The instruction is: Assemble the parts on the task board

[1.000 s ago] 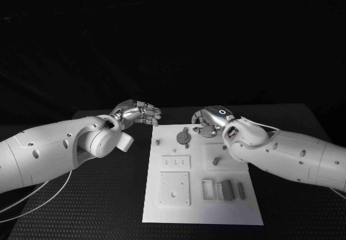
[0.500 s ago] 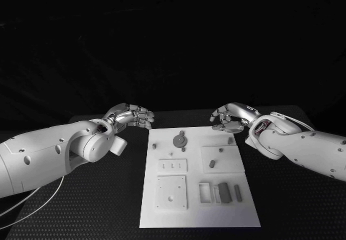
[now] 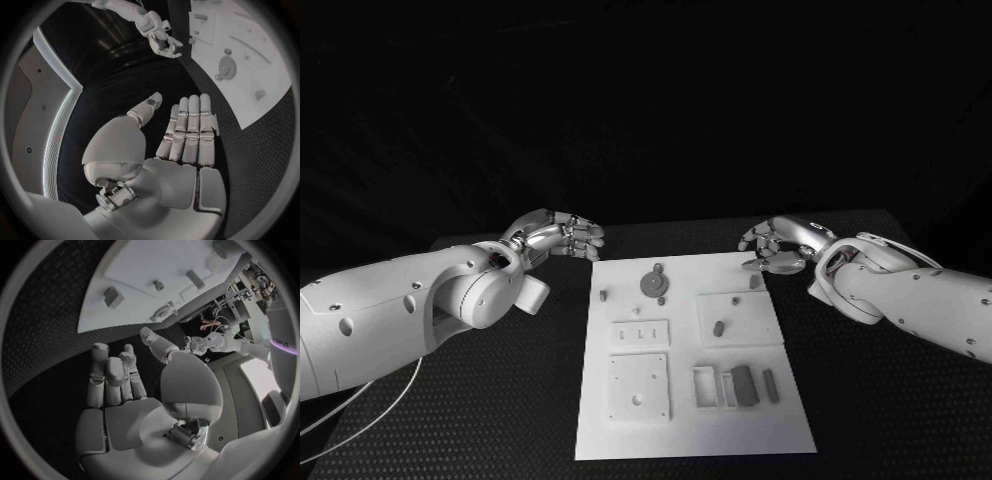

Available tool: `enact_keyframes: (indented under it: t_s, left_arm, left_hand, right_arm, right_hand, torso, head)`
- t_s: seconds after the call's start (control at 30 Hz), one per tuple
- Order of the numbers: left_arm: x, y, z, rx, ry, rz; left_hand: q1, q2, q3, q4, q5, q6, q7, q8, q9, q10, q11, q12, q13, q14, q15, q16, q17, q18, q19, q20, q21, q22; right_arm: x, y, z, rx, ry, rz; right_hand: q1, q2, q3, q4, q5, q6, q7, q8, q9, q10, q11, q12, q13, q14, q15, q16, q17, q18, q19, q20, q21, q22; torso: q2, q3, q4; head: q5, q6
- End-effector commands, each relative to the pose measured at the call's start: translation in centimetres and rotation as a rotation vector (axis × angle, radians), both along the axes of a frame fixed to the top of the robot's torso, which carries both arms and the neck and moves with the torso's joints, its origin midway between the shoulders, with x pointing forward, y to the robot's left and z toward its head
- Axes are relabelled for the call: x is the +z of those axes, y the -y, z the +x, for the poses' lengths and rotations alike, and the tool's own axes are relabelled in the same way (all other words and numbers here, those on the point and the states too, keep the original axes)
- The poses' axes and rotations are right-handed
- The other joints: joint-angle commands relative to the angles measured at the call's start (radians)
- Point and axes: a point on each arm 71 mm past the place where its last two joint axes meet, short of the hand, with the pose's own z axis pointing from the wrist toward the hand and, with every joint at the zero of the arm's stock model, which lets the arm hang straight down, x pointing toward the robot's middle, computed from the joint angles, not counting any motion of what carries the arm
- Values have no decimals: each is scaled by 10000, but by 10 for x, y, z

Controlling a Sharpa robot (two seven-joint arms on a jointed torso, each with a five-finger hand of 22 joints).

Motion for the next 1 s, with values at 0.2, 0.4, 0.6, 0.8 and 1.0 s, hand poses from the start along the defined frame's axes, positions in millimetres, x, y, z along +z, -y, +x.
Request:
enact_keyframes:
  t_s: [0.2, 0.4, 0.6, 0.8, 1.0]
  left_arm:
    - [2, 0, 0, -69, 119, -26]
    - [1, 0, 0, -77, 111, -24]
    - [1, 0, 0, -63, 103, -17]
    - [1, -1, 0, -29, 73, 5]
    - [1, -1, 0, -16, 77, 8]
  left_hand:
    - [5, -45, 1, 8, -40, -13, -13, -21, 12, 20, 39, -66, 12, 23, 47, -56, 13, 64, -13, 13, -47, 12]
    - [5, -47, -1, 7, -40, -15, -12, -23, 14, 19, 40, -69, 15, 22, 48, -60, 16, 63, -13, 13, -48, 13]
    - [4, -45, -1, 8, -40, -17, -11, -25, 15, 18, 41, -72, 17, 22, 49, -65, 19, 63, -14, 14, -50, 15]
    - [5, -42, 0, 8, -40, -18, -11, -26, 17, 18, 41, -75, 20, 22, 49, -70, 23, 63, -13, 14, -52, 16]
    - [7, -43, 0, 7, -40, -19, -10, -28, 19, 18, 41, -78, 23, 23, 50, -74, 27, 63, -13, 14, -54, 18]
  right_arm:
    - [-19, 7, -6, -122, -135, -214]
    - [-26, 13, -9, -210, -353, -221]
    - [-30, 14, -10, -242, -436, -285]
    - [-35, 18, -12, -301, -550, -428]
    - [-37, 19, -13, -296, -604, -439]
  right_hand:
    - [-55, -292, -57, 241, 10, -502, 295, -139, -50, -194, 79, 78, -24, -184, 67, -52, 36, 203, -154, 51, -94, 203]
    - [-96, -366, -98, 333, 5, -558, 320, -155, -56, -248, 104, 97, -30, -233, 92, -48, 47, 203, -190, 72, -104, 205]
    - [-107, -384, -117, 356, 4, -574, 326, -158, -56, -261, 110, 106, -32, -244, 98, -44, 51, 203, -198, 76, -105, 206]
    - [-123, -386, -138, 387, 4, -583, 331, -157, -55, -275, 115, 116, -35, -255, 104, -38, 56, 203, -205, 80, -104, 207]
    - [-118, -366, -147, 409, 6, -562, 327, -140, -46, -278, 113, 129, -37, -257, 104, -29, 60, 203, -202, 79, -98, 208]
  torso:
    - [8, -9, -4]
    - [10, -30, 34]
    - [15, -29, 14]
    - [18, -37, 36]
    - [15, -40, 24]
  head:
    - [-51, -19]
    - [-118, -33]
    - [-139, -37]
    - [-162, 3]
    - [-163, -10]
